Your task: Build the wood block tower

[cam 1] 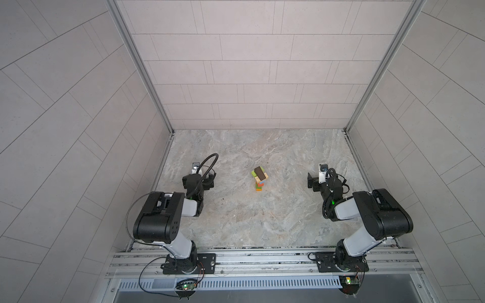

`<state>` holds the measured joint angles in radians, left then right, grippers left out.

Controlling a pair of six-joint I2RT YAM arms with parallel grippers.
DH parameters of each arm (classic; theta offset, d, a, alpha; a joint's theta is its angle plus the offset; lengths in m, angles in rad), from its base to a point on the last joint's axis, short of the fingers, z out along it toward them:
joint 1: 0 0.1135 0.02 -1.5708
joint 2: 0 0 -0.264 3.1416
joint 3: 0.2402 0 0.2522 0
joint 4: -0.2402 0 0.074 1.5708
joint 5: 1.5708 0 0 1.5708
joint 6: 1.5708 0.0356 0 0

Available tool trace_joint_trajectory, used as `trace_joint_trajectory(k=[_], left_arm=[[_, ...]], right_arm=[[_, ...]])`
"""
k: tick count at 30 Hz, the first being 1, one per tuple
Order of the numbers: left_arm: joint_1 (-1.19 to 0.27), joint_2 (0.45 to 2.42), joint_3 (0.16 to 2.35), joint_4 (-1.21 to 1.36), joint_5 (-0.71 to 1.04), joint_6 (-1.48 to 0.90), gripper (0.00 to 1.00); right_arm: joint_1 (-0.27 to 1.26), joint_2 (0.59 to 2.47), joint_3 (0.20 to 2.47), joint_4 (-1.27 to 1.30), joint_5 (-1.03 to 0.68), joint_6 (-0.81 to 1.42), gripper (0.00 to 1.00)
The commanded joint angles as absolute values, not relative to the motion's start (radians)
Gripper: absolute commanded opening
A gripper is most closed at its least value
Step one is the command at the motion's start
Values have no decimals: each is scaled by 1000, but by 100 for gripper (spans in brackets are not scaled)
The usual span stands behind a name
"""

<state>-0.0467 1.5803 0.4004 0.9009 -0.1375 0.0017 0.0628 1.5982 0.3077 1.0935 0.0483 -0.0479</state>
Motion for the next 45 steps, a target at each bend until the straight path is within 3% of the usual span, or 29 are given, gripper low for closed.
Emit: trace_joint_trajectory(k=[1,5,10,14,16,20,23,28,32,34,36,39,41,43,45], left_arm=[[-41,1594,389,954,-124,3,100],[-41,1524,368,879,-91,17,100],[-41,1612,176,1341,-47,24,100],[-42,1553,382,878,-99,10,100],[-34,1542,433,779,-110,-12,100],[-28,1593,405,911,-103,-11,100],[-24,1577,398,913,-86,-2,100],[-27,1581,145,1345,-89,-14,100],[-30,1596,284,1148,-167,-19,100],[-30,1568,427,845,-177,-27,100],[-32,1532,440,744,-157,-25,100],[-33,1595,390,952,-152,-7,100],[-34,1556,393,885,-121,-2,100],[-34,1521,311,981,-71,14,100],[-34,1522,155,1239,-76,8,100]], right_arm=[[55,1583,351,1001,68,-30,99],[52,1574,316,1051,75,-24,99],[66,1616,198,1332,19,-59,99],[66,1581,277,1135,28,-63,99],[64,1583,325,1049,53,-49,99],[42,1579,351,994,47,-21,99],[62,1582,287,1118,86,-31,99],[72,1626,182,1375,28,-60,99],[72,1591,252,1199,59,-57,99],[72,1582,309,1077,93,-44,99],[69,1583,343,1015,103,-35,99],[35,1580,362,972,57,-7,99],[46,1576,342,1005,79,-13,99],[56,1576,271,1132,57,-31,99],[61,1620,185,1355,-29,-71,99]])
